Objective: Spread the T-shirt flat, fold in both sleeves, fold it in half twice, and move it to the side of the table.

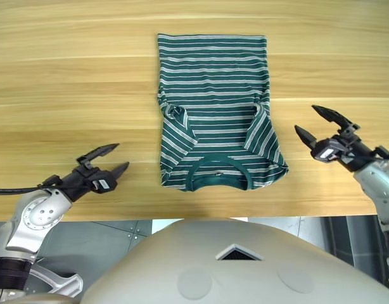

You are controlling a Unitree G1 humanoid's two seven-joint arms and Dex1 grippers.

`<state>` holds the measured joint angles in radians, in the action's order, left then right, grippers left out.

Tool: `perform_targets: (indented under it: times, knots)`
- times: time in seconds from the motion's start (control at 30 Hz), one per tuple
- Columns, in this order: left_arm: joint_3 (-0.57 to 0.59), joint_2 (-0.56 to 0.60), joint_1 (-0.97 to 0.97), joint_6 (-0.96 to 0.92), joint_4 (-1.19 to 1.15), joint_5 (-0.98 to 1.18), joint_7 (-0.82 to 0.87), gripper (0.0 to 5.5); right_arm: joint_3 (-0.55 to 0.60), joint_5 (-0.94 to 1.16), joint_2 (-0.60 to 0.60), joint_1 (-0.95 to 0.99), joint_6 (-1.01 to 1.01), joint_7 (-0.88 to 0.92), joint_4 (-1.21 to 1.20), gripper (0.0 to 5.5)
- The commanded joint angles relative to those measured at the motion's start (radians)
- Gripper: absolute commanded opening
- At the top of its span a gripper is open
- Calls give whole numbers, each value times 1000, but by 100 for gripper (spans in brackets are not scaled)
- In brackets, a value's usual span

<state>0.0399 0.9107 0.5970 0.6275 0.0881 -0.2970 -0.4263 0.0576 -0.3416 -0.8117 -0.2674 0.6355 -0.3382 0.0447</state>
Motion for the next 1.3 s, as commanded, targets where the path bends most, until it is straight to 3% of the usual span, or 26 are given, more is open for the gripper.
perform_targets:
  times: [0.03,0.2,0.6,0.87,1.03,1.2,1.3]
  knots:
    - [-144,2,-47,2,31,-10,-130,307,-58,-21,2,115,10,-31,64,301]
    - [-285,-33,-139,-9,-4,-16,-218,307,-90,-42,6,143,31,-16,131,301]
    - [-367,-15,-215,38,-96,-27,-234,307,-94,-38,19,142,41,6,152,301]
    - [-449,-8,-255,60,-124,-9,-287,147,-88,-32,10,111,39,9,134,304]
    - [-458,1,-275,69,-152,2,-287,52,-30,-26,-41,-13,36,-4,61,304]
    - [-394,4,-250,52,-149,43,-243,1,32,-105,-110,-203,11,-24,-10,304]
    - [-344,-20,-252,57,-141,79,-201,1,40,-117,-98,-255,-5,-27,-77,304]
